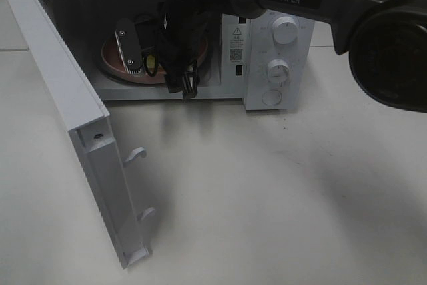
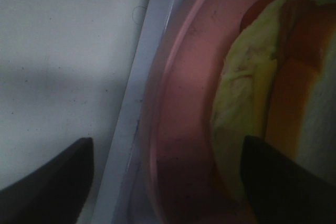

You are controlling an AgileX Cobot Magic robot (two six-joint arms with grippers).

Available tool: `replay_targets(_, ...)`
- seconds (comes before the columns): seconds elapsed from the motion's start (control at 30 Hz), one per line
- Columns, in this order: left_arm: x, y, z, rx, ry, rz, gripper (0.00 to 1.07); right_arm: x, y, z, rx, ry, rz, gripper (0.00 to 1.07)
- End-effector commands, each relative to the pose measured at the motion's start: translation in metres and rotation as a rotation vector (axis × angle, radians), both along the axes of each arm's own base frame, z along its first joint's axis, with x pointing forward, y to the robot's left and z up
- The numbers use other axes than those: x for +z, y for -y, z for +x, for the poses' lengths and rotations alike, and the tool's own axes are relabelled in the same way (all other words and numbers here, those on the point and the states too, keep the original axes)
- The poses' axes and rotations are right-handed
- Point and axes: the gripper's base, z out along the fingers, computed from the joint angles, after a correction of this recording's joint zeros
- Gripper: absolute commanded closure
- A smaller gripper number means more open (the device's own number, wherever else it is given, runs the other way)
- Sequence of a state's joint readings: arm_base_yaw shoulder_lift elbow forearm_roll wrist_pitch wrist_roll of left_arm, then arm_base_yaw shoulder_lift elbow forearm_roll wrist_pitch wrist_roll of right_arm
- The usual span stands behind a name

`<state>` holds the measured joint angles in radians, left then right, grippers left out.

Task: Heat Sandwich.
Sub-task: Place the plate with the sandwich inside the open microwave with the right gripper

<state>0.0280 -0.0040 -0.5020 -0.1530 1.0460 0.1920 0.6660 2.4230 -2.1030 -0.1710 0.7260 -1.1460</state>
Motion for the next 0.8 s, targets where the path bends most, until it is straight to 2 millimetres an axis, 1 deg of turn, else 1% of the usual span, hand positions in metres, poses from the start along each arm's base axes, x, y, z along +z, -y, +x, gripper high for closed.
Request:
replay_targets(0.03,-0.0001,0.0004,-0.0035,-0.007,0.035,-0.001,0.05,0.0008,0.0007,0.0019,-0.029,0.004,0.019,0.23)
replay_targets(0.33,-0.0001,0.0004,-0.0035,-0.007,0.035,-0.001,0.05,-0.0058,0.0018,0.0001,-0.037,-0.005,0.022,0.26)
replay_targets(0.57,-0.0001,0.0004,-0.0035,-0.007,0.035,-0.001,0.05,-0.0055,0.0015,0.0006,-0.043,-0.001,0.03,0.28)
replay_targets(0.73,-0.0001,0.0004,-0.0035,-0.007,0.035,-0.001,0.05,0.002,0.0025,-0.0017,-0.045,0.027,0.065,0.29)
replay_targets(0.8,-0.0001,0.0004,-0.0035,-0.007,0.035,-0.001,0.05,0.0018,0.0032,-0.0028,-0.042,0.034,0.07,0.29)
